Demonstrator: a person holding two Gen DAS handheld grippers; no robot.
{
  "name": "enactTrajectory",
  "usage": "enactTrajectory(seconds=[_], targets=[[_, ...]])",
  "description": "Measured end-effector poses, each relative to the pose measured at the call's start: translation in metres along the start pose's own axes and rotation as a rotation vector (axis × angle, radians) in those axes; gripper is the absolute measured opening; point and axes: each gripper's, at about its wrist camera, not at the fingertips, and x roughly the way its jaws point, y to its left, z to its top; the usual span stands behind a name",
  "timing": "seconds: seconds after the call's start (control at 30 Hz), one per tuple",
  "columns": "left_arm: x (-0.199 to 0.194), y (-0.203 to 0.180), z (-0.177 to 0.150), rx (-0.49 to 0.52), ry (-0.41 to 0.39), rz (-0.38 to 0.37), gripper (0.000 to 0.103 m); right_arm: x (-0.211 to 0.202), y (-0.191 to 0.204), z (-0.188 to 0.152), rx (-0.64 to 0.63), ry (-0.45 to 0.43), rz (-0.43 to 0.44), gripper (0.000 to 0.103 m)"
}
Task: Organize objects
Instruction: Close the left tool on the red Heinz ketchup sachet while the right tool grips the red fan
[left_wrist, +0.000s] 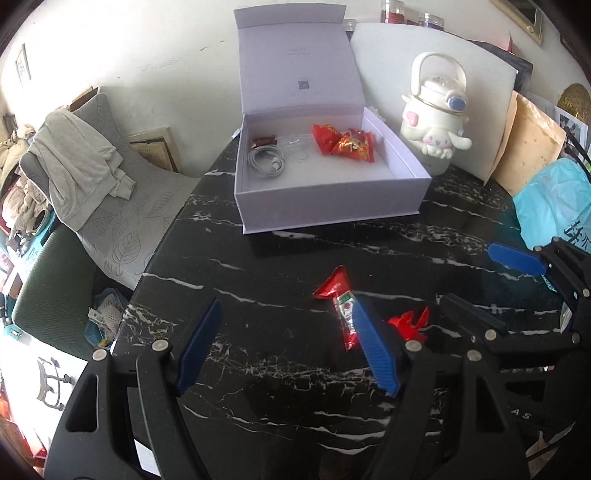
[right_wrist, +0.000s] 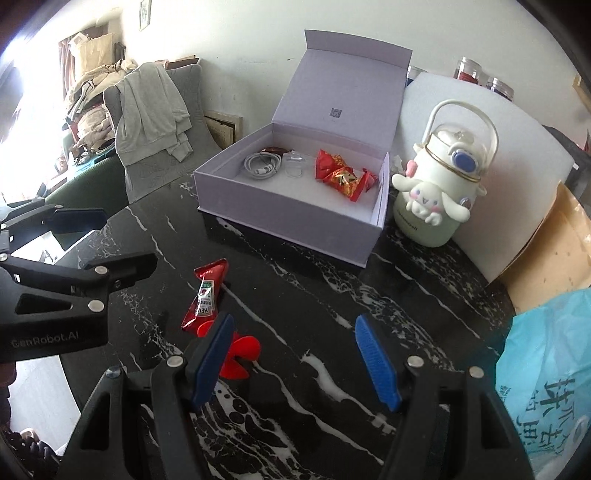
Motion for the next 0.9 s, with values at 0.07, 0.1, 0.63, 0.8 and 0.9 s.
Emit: enactTrajectory(seconds=[0.07,0.1,0.63,0.8,0.9], targets=[[0.002,0.001,-0.004,-0.002,-0.005,0.003,0.072,0.002,0.001,-0.005,0.015,-0.007,0.030,0.069],[0.004,0.002,-0.006,-0.002,-0.004,0.000,0.072,0.003,0.002,-0.008,0.020,-0.003,0.045,0.069],[0.032,0.010,-0.026,-0.009,0.058,-0.023,0.072,0.031,0.012,-0.020,0.051,0.054,0.159,0.069],[0.035,0.012,-0.028,-0.012,0.064,-0.028,0.072,0.043,0.018,-0.021,0.044,0.071,0.183,0.069],[0.038,0.011,-0.028,-0.010,0.068,-0.037,0.072,0.047,0.017,-0.022,0.039,0.076,0.180,0.063]])
